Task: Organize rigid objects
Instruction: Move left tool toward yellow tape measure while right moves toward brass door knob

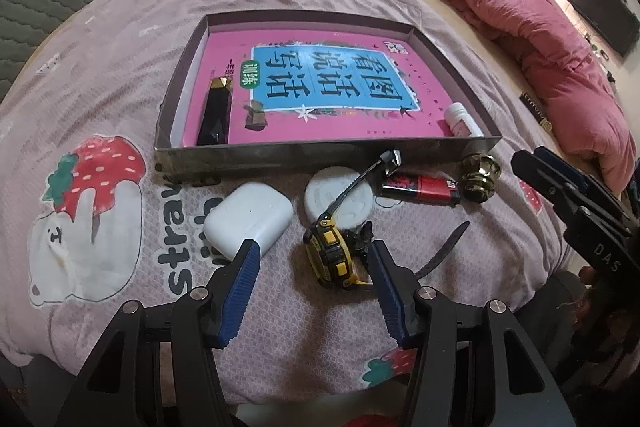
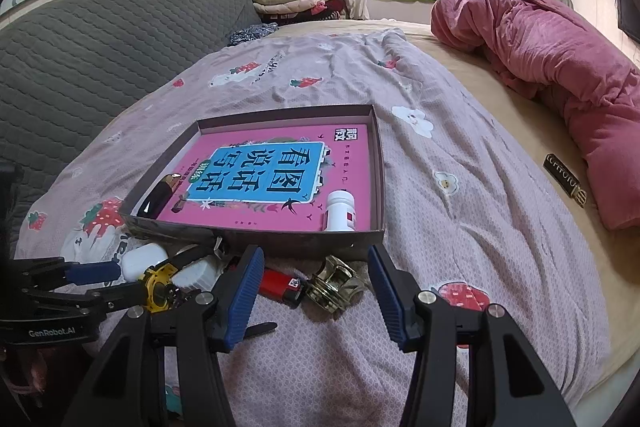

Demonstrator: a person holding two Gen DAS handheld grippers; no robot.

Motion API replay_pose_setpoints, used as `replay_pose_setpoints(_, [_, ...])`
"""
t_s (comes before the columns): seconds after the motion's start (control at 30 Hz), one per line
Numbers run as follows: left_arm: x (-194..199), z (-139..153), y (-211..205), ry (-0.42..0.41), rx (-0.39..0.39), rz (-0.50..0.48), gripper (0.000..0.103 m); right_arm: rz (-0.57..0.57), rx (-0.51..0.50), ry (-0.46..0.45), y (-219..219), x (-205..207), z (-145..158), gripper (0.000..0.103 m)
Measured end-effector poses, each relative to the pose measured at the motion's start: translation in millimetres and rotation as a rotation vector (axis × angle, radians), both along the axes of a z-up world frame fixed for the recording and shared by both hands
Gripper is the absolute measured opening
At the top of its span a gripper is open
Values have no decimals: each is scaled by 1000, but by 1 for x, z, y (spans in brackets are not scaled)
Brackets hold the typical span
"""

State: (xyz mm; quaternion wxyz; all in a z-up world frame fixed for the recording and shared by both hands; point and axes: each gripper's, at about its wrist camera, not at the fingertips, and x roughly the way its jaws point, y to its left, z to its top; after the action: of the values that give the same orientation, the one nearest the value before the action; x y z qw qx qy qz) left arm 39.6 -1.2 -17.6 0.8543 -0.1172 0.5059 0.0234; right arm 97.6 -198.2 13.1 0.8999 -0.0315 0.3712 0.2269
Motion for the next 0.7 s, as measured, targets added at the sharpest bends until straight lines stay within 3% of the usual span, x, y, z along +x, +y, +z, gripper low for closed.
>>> replay_pose_setpoints(0.7, [0,-17,3,54,-18,0,58,12,-43,10,7,-2,-9,54])
